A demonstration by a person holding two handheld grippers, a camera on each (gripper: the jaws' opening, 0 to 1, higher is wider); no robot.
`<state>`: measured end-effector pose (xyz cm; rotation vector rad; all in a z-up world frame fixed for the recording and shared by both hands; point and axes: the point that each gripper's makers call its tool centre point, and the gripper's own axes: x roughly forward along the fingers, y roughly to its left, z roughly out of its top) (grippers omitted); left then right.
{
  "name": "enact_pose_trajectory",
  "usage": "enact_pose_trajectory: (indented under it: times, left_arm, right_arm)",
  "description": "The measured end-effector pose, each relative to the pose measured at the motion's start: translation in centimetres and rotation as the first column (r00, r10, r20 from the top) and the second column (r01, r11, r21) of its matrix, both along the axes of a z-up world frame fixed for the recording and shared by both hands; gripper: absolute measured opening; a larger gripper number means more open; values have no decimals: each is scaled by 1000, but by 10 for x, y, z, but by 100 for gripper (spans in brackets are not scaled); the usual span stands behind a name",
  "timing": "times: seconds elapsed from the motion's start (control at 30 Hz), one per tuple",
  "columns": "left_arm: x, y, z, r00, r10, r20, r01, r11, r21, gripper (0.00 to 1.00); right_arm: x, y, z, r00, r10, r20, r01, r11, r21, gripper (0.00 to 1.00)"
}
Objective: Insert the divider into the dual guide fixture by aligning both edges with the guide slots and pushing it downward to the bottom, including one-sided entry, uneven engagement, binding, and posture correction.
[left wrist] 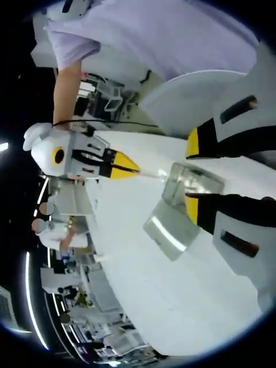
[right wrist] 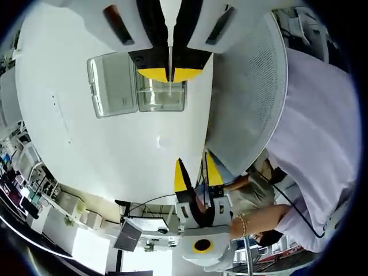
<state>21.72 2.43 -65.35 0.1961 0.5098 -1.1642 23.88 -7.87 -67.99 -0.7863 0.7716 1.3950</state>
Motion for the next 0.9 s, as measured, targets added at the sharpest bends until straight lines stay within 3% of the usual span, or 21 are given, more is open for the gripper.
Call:
enact_pose_trajectory:
  times: [0.9]
  left_arm:
    - [-4,24,17,998,57,-1,-57,998,-2,30]
  right_arm:
    - [15,-22,-62,999,-39,-4,39,998,-58,0]
